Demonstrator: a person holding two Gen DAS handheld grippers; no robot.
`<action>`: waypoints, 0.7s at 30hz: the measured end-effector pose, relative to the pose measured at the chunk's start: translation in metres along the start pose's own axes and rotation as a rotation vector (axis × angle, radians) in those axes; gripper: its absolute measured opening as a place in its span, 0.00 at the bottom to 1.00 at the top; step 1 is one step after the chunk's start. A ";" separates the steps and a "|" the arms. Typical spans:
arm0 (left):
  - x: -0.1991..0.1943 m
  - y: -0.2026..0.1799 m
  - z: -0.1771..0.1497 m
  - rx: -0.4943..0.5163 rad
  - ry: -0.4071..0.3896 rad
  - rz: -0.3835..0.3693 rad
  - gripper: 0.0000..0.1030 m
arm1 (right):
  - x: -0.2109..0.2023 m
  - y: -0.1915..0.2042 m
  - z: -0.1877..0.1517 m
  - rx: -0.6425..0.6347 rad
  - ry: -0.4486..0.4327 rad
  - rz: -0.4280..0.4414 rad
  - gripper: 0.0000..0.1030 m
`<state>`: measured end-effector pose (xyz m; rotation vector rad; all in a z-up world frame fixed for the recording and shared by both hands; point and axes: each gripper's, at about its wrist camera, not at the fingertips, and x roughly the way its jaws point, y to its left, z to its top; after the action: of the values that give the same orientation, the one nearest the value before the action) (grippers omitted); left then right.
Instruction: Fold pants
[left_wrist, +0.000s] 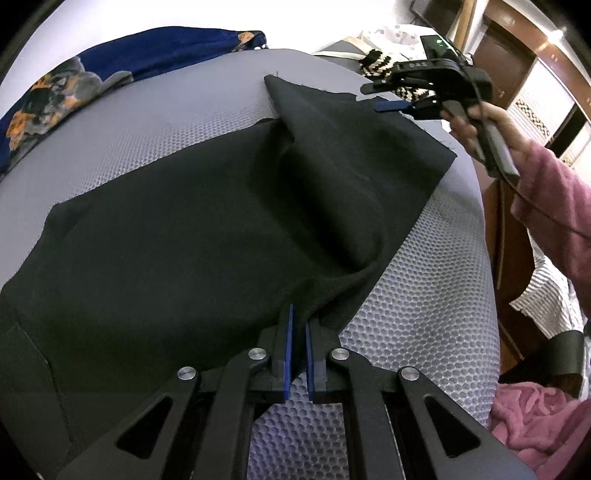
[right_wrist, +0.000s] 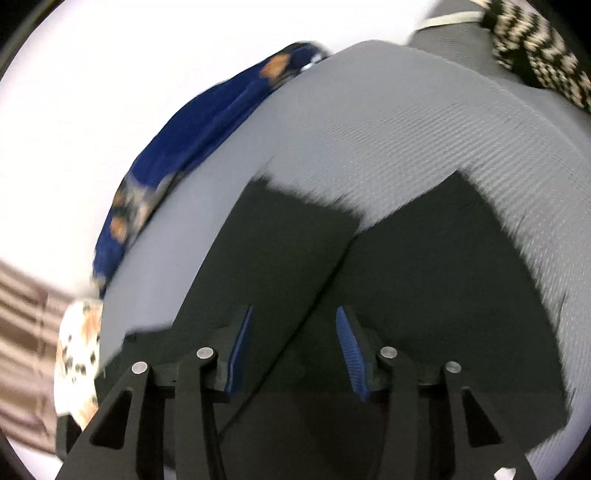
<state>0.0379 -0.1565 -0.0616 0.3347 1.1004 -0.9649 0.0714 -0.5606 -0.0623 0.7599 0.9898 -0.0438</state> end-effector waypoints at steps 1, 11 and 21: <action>0.000 0.000 0.000 -0.007 0.001 -0.002 0.06 | 0.002 -0.004 0.007 0.020 -0.007 0.007 0.42; 0.005 0.005 0.000 -0.054 0.011 -0.009 0.06 | 0.036 -0.023 0.037 0.118 -0.012 0.044 0.21; 0.008 0.007 -0.001 -0.064 0.011 -0.014 0.06 | -0.020 0.003 0.036 0.003 -0.128 -0.049 0.04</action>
<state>0.0441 -0.1562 -0.0706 0.2808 1.1423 -0.9389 0.0878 -0.5854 -0.0336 0.7267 0.8868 -0.1352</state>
